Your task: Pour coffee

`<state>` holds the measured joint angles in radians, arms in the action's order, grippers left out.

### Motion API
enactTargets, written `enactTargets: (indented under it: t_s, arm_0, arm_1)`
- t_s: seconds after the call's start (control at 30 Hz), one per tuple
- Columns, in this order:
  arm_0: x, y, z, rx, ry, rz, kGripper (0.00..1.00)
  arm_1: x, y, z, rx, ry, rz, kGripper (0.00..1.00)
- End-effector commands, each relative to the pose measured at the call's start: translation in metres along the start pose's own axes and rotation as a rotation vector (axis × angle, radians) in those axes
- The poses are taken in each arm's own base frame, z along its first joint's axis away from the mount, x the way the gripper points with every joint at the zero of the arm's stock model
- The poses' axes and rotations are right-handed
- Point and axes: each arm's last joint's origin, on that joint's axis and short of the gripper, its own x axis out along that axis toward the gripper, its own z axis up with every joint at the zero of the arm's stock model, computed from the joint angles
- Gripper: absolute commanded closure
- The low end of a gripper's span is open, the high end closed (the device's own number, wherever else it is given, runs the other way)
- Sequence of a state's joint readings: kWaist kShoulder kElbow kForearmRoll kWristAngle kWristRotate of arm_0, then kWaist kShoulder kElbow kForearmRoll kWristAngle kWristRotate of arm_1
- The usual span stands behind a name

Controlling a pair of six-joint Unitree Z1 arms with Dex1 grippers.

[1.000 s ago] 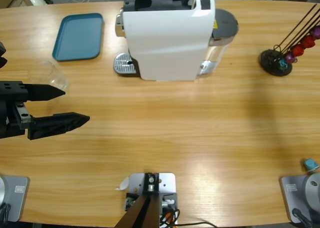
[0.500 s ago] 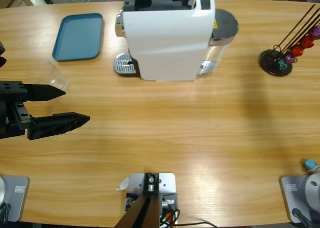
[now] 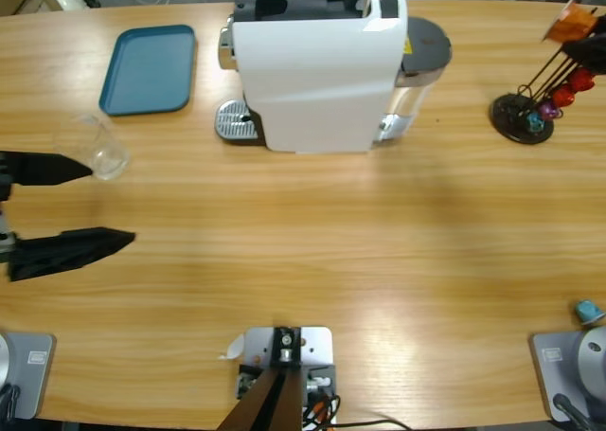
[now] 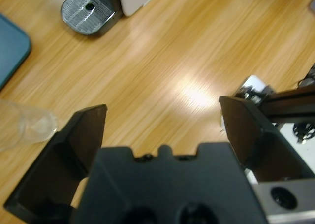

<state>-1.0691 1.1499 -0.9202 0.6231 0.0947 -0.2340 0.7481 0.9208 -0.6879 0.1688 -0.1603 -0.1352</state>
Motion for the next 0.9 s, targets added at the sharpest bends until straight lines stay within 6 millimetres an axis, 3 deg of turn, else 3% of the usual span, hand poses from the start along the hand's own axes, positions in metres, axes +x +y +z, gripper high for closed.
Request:
enactTargets:
  t_s: [0.03,0.3,0.57,0.67,0.9]
  arm_0:
    - [-0.034,0.01,-0.022,0.028,-0.02,0.049,0.0]
    - [-0.042,0.014,-0.028,0.046,-0.019,0.07,0.0]
    - [-0.045,0.015,-0.03,0.041,-0.031,0.067,0.0]
    - [-0.046,0.015,-0.03,0.041,-0.036,0.066,0.0]
    - [-0.044,0.015,-0.032,0.037,-0.028,0.068,0.0]
  arm_1:
    - [0.024,0.024,0.018,-0.091,-0.009,0.221,1.0]
    - [0.109,0.065,0.079,-0.086,-0.063,0.498,1.0]
    - [0.177,0.088,0.113,-0.088,-0.072,0.604,1.0]
    - [0.198,0.081,0.113,-0.072,-0.056,0.598,1.0]
    - [0.232,0.04,0.103,-0.008,-0.016,0.516,1.0]
